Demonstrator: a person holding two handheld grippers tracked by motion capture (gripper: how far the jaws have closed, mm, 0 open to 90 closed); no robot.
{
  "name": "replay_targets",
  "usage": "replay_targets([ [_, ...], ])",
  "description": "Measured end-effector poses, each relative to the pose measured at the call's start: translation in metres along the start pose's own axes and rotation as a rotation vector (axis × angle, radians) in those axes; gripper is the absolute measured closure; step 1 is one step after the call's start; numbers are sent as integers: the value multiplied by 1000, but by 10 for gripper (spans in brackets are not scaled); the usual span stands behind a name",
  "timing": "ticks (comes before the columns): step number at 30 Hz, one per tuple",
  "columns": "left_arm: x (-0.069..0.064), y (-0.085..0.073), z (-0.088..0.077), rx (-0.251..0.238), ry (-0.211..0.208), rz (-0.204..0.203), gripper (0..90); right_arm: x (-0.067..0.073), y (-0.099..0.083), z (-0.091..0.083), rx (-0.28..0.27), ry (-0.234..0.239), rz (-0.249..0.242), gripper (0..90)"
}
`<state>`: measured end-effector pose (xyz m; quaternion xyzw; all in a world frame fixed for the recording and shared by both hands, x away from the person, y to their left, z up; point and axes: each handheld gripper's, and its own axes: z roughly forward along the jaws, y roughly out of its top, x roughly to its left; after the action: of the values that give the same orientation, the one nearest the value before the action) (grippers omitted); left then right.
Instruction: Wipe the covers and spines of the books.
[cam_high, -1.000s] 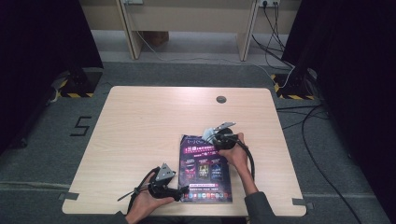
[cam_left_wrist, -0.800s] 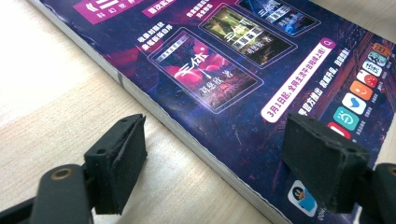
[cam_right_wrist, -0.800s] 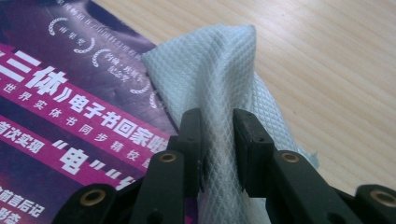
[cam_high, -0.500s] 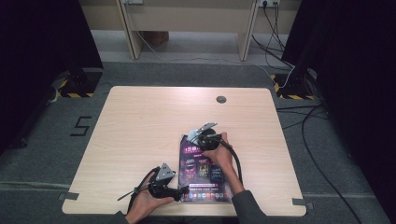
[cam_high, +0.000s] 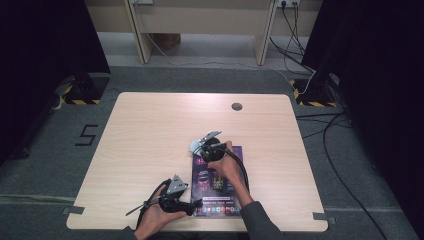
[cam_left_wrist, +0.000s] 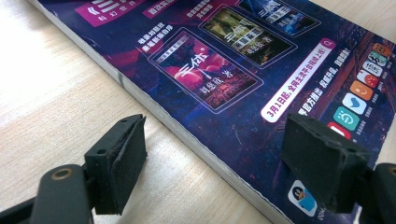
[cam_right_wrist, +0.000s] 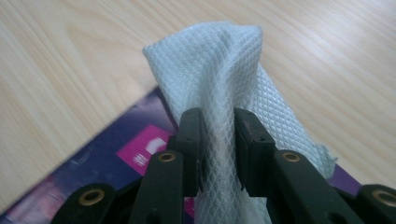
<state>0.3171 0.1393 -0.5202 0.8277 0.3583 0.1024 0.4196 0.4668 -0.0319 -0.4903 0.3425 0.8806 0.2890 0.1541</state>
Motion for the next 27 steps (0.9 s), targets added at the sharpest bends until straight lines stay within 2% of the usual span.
replay_targets([
  [3, -1, -1, 0, -5, 3, -2, 209, -14, -9, -5, -3, -18, 49, 727],
  [5, 0, 0, 0, -4, 0, -1, 207, -31, -19, -10, -9, -53, 88, 727],
  [7, -1, -1, 0, -2, 6, -2, 208, -45, -27, -15, -13, -67, 133, 730],
  [9, 0, 0, 0, -3, 1, -1, 208, -55, -33, -21, 4, -111, 139, 729],
  [12, -1, -1, 0, -3, 7, -3, 207, -69, -45, -28, -1, -130, 179, 729],
  [15, 0, 0, 0, -4, 0, 0, 204, -75, -52, -34, 2, -155, 188, 729],
  [19, 0, 0, 0, -4, 3, -2, 206, -78, -57, -37, -5, -163, 207, 731],
  [24, 0, 0, 0, -5, 3, -2, 205, -71, -61, -42, 12, -179, 166, 743],
  [27, -1, -1, 0, -6, 5, -3, 202, -67, -62, -43, 12, -183, 162, 750],
])
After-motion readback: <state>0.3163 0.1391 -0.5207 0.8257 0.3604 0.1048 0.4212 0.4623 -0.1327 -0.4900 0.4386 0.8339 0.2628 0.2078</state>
